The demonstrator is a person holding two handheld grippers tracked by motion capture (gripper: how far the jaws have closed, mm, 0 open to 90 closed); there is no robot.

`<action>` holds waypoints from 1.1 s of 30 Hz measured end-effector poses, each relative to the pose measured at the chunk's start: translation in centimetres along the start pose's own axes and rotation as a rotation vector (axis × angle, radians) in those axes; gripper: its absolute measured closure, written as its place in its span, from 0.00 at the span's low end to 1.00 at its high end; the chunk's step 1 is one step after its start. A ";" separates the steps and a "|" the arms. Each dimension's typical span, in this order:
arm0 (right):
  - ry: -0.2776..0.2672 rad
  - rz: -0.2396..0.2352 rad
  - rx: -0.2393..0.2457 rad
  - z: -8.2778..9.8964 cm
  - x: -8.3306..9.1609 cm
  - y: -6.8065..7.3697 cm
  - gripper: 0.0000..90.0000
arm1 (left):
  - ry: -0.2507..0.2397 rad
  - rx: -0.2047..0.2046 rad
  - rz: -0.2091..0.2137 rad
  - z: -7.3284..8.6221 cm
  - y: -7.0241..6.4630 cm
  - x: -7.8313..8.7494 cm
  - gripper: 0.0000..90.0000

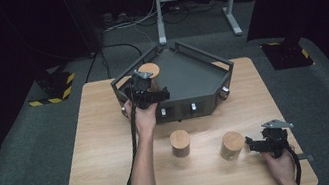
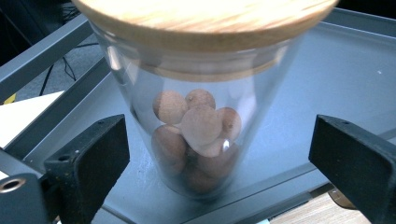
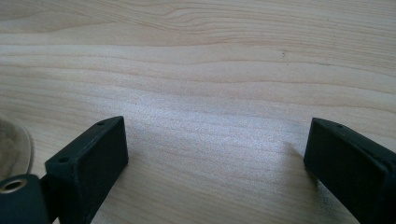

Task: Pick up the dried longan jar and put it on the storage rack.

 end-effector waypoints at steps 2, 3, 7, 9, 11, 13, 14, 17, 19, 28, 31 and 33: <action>0.000 0.000 0.000 0.0 0.0 0.0 0.07 | 0.000 -0.004 -0.007 0.1 0.0 0.1 0.06; 0.000 0.000 0.000 0.0 0.0 0.0 0.07 | 0.000 -0.006 -0.009 0.1 0.0 0.2 0.06; 0.000 0.000 0.000 0.0 0.0 0.0 0.07 | -0.004 -0.014 -0.007 0.4 0.0 0.5 0.06; 0.000 0.000 0.000 0.0 0.0 0.0 0.07 | -0.004 -0.013 -0.006 0.6 0.0 0.6 0.06; 0.000 0.000 -0.001 0.0 0.0 0.0 0.07 | -0.005 -0.009 -0.005 0.9 0.2 0.7 0.06; 0.000 0.000 0.000 0.0 0.0 0.0 0.07 | -0.006 -0.007 0.000 1.1 0.3 0.8 0.06; 0.000 0.000 0.000 0.0 0.0 0.0 0.07 | -0.005 -0.007 0.002 1.3 0.4 0.9 0.06; 0.000 0.000 -0.001 0.0 0.0 0.0 0.07 | -0.002 -0.012 0.001 1.7 0.5 1.0 0.06; 0.000 0.000 -0.001 0.0 0.0 0.0 0.07 | -0.002 -0.012 0.001 1.8 0.6 1.1 0.07; 0.001 0.000 -0.001 0.0 0.0 0.0 0.07 | -0.006 -0.014 0.008 2.8 0.9 1.7 0.07; 0.001 0.000 -0.001 0.0 0.0 0.0 0.07 | -0.011 -0.012 0.003 3.1 1.1 2.2 0.06; 0.001 0.000 -0.001 0.0 0.0 0.0 0.07 | -0.013 -0.010 0.002 3.2 1.2 2.3 0.06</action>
Point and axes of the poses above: each handheld gripper's, and its own axes: x roughly backward along the jaws, z roughly out of its underside, y roughly to its left, the point moved 10 cm from there along -x, roughly forward along the jaws, and after that the axes turned 15 degrees about y, right-handed, at the moved point
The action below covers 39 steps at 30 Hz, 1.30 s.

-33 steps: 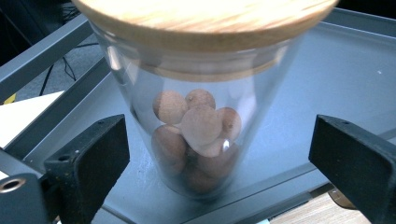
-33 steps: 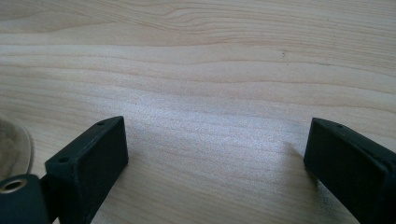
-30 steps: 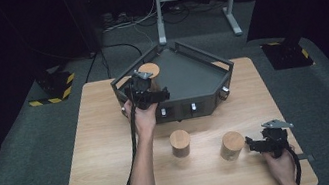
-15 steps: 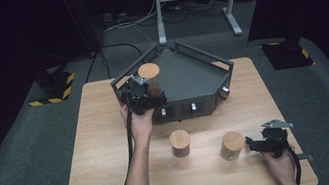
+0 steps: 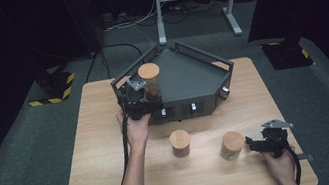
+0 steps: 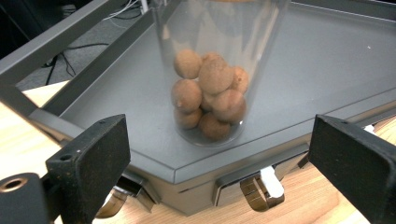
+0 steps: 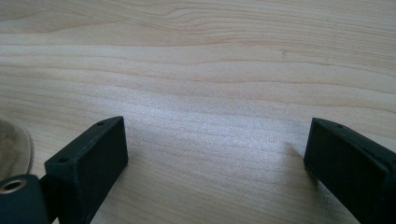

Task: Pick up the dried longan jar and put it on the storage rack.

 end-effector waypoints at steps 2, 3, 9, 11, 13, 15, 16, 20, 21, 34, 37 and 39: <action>0.000 0.000 0.000 0.0 0.0 0.0 0.07 | -0.003 0.001 0.002 0.2 0.0 0.2 0.06; 0.000 0.000 0.000 0.0 0.0 0.0 0.07 | -0.004 0.002 0.003 0.3 0.1 0.3 0.06; 0.000 0.000 0.000 0.0 0.0 0.0 0.07 | -0.002 0.004 0.009 1.1 -0.1 0.8 0.06; 0.000 0.000 0.000 0.0 0.0 0.0 0.07 | -0.005 0.004 0.007 1.3 0.0 1.0 0.06; 0.000 0.000 0.000 0.0 0.0 0.0 0.07 | -0.004 0.007 0.004 1.5 0.1 1.1 0.06; 0.000 0.000 0.000 0.0 0.0 0.0 0.07 | -0.009 0.011 0.003 1.7 0.2 1.3 0.07; 0.000 0.000 -0.001 0.0 0.0 0.0 0.07 | -0.010 0.013 0.003 1.8 0.2 1.3 0.07; 0.000 0.000 0.000 0.0 0.0 0.0 0.07 | -0.009 0.013 0.003 2.2 0.3 1.5 0.07; 0.000 0.000 0.000 0.0 0.0 0.0 0.07 | -0.010 0.016 0.004 2.2 0.3 1.5 0.07; 0.000 0.001 -0.001 0.0 0.0 0.0 0.07 | -0.015 0.024 0.018 3.4 0.6 1.7 0.07; 0.000 0.001 -0.001 0.0 0.0 0.0 0.07 | -0.015 0.029 0.019 3.7 0.8 1.7 0.07; 0.000 0.001 -0.001 0.0 0.0 0.0 0.07 | -0.012 0.028 0.019 3.9 1.0 1.7 0.07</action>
Point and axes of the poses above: each handheld gripper's, and its own axes: x roughly backward along the jaws, z roughly out of its underside, y roughly to its left, the point moved 10 cm from there along -x, roughly forward along the jaws, and after that the axes turned 15 degrees about y, right-handed, at the moved point
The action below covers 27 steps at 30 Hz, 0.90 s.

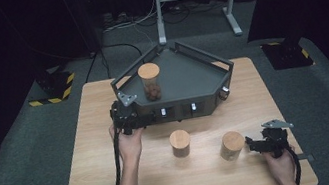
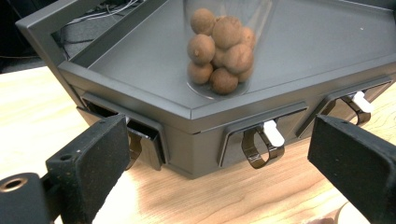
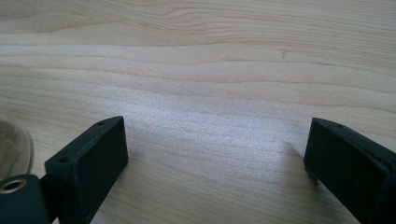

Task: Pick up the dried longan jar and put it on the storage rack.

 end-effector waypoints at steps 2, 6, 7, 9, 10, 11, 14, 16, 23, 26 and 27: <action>0.000 0.000 0.000 0.0 0.0 0.0 0.07 | -0.001 0.005 0.002 0.2 0.1 0.0 0.07; 0.000 0.000 0.000 0.0 0.0 0.0 0.07 | 0.003 0.007 0.003 0.6 0.2 -0.2 0.07; 0.000 0.000 0.000 0.0 0.0 0.0 0.07 | 0.005 0.008 0.003 0.7 0.2 -0.2 0.07; 0.000 0.000 0.000 0.0 0.0 0.0 0.07 | 0.003 0.013 0.007 0.9 0.3 -0.2 0.07; 0.000 0.000 0.000 0.0 0.0 0.0 0.07 | 0.002 0.016 0.009 1.0 0.4 -0.2 0.07; 0.000 0.000 0.000 0.0 0.0 0.0 0.07 | 0.005 0.014 0.008 1.1 0.4 -0.2 0.07; 0.000 0.000 0.000 0.0 0.0 0.0 0.07 | 0.003 0.024 0.011 1.4 0.5 -0.3 0.07; 0.000 0.000 0.000 0.0 0.0 0.0 0.07 | 0.004 0.025 0.012 1.5 0.5 -0.4 0.07; 0.000 0.000 0.000 0.0 0.0 0.0 0.07 | 0.013 0.024 0.009 2.1 0.7 -0.6 0.07; 0.000 0.000 0.000 0.0 0.0 0.0 0.07 | 0.015 0.026 0.010 2.3 0.8 -0.7 0.07; 0.000 0.000 0.000 0.0 0.0 0.0 0.07 | 0.017 0.027 0.009 2.3 0.8 -0.7 0.07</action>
Point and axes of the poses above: each handheld gripper's, and its own axes: x roughly backward along the jaws, z roughly out of its underside, y roughly to its left, the point moved 10 cm from there along -x, roughly forward along the jaws, and after that the axes turned 15 degrees about y, right-handed, at the moved point
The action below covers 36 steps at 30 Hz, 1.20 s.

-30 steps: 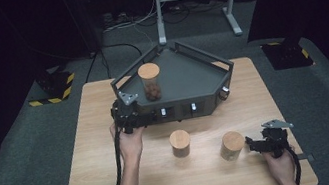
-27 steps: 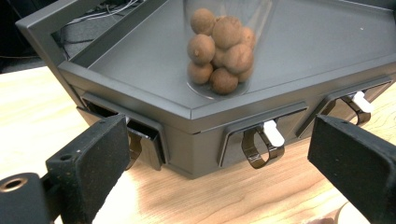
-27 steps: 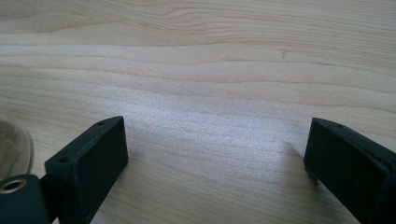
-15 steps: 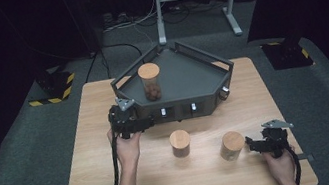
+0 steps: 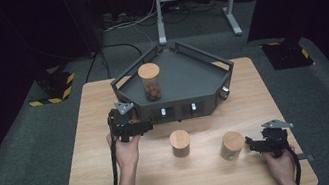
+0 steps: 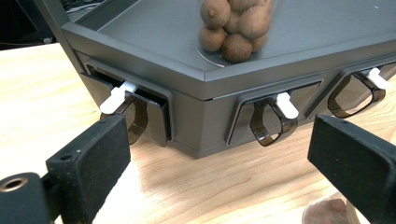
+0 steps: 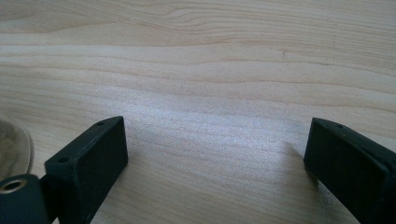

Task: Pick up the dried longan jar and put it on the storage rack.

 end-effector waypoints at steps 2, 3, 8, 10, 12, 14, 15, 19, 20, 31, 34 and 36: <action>0.000 0.000 0.000 0.0 0.0 0.0 0.07 | 0.000 0.002 0.001 0.1 0.0 -0.1 0.07; 0.000 0.000 0.000 0.0 0.0 0.0 0.07 | 0.001 0.003 0.001 0.2 0.0 -0.1 0.07; 0.000 0.000 0.000 0.0 0.0 0.0 0.07 | 0.008 0.007 0.001 0.6 0.2 -0.4 0.07; 0.000 0.000 0.000 0.0 0.0 0.0 0.07 | 0.011 0.011 0.003 0.8 0.2 -0.5 0.07; 0.000 0.000 0.000 0.0 0.0 0.0 0.07 | 0.015 0.012 0.004 1.1 0.3 -0.7 0.07; 0.000 0.000 0.000 0.0 0.0 0.0 0.07 | 0.018 0.015 0.007 1.3 0.4 -0.9 0.07; 0.000 0.000 0.000 0.0 0.0 0.0 0.07 | 0.018 0.018 0.008 1.4 0.4 -0.9 0.07; 0.000 0.000 0.000 0.0 0.0 0.0 0.07 | 0.025 0.019 0.018 2.0 0.3 -1.3 0.07; 0.000 0.000 0.000 0.0 0.0 0.0 0.07 | 0.028 0.020 0.018 2.2 0.3 -1.4 0.07; 0.000 0.000 0.000 0.0 0.0 0.0 0.07 | 0.061 0.013 0.021 3.7 0.3 -2.5 0.07; 0.000 0.000 0.000 0.0 0.0 0.0 0.07 | 0.068 0.003 0.021 3.9 0.0 -2.8 0.07; 0.000 0.000 0.000 0.0 0.0 0.0 0.07 | 0.070 0.003 0.023 4.0 -0.1 -2.9 0.07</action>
Point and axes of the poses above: each handheld gripper's, and its own axes: x roughly backward along the jaws, z roughly out of its underside, y roughly to its left, the point moved 10 cm from there along -x, roughly forward along the jaws, and after that the axes turned 15 degrees about y, right-handed, at the moved point
